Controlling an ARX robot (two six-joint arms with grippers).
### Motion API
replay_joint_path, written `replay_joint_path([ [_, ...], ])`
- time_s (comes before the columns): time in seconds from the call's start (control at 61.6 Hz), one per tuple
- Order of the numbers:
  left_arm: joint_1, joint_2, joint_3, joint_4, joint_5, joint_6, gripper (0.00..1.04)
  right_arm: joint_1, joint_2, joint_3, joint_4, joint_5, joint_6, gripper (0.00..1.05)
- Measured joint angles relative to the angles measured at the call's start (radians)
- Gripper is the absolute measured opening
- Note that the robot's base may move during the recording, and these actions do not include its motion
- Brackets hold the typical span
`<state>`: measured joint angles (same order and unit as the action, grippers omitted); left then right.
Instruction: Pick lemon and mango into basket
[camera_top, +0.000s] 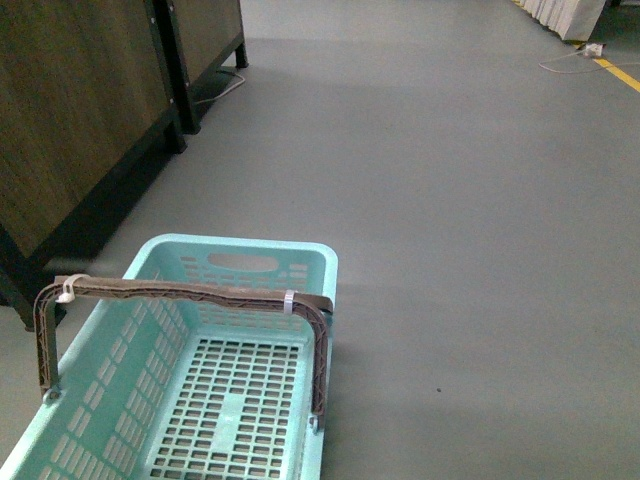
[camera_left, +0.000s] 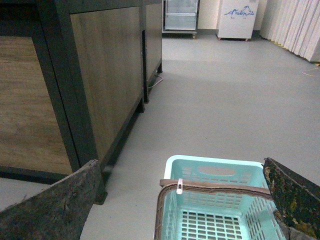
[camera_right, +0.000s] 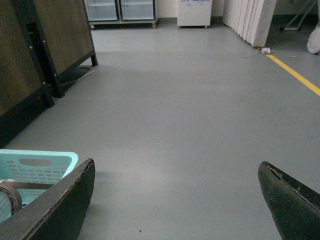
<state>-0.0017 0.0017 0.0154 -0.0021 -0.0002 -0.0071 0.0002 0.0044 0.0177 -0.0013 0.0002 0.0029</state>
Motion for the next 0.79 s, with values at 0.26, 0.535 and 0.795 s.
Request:
replay_joint_path([
  [0.26, 0.0, 0.0, 0.0, 0.0, 0.0, 0.0, 0.98, 0.0, 0.0, 0.0, 0.0, 0.0, 0.0, 0.96],
  [0.535, -0.232, 0.42, 0.182, -0.196, -0.398, -0.406, 0.98, 0.0, 0.0, 0.0, 0.0, 0.0, 0.0, 0.96],
  [0.795, -0.163, 1.046, 0.401, 0.161, -0.119, -0.809, 0.98, 0.0, 0.0, 0.0, 0.0, 0.0, 0.0, 0.96],
])
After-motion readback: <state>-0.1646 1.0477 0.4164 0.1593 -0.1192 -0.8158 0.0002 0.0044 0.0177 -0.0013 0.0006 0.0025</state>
